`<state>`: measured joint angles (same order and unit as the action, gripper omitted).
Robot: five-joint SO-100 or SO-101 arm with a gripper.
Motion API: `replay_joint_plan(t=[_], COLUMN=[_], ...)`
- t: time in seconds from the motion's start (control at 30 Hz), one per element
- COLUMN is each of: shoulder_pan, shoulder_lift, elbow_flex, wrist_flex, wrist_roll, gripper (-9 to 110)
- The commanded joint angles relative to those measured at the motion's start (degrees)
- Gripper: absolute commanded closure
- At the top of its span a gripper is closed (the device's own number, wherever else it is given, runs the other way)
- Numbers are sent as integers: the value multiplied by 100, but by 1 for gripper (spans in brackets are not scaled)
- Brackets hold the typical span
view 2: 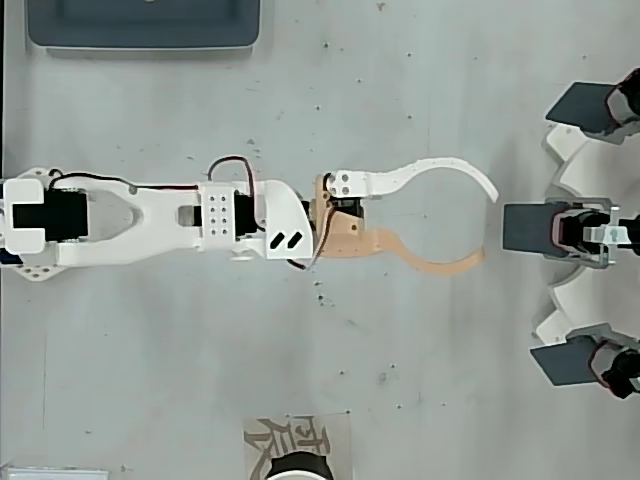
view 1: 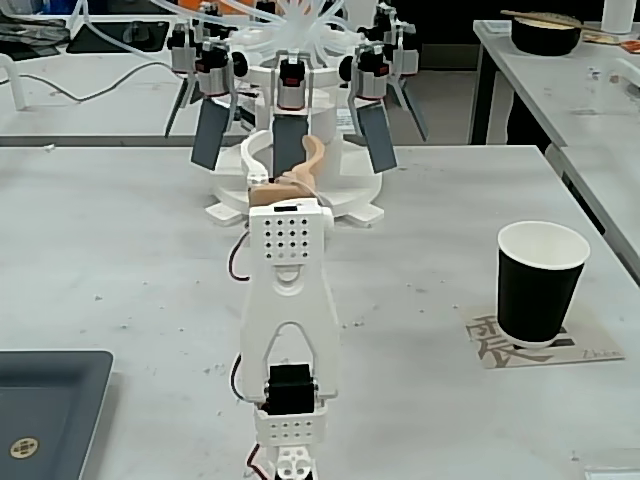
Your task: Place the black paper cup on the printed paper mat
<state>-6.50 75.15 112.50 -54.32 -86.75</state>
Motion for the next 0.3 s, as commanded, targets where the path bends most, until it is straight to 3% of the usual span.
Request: replay_joint_plan(t=[0.0,0.27], shoulder_pan=[-26,123], shoulder_lift=[18,-132], elbow_flex=[-264,-387], wrist_flex=[0,0], wrist_roll=[-18,-44], gripper=[92,91])
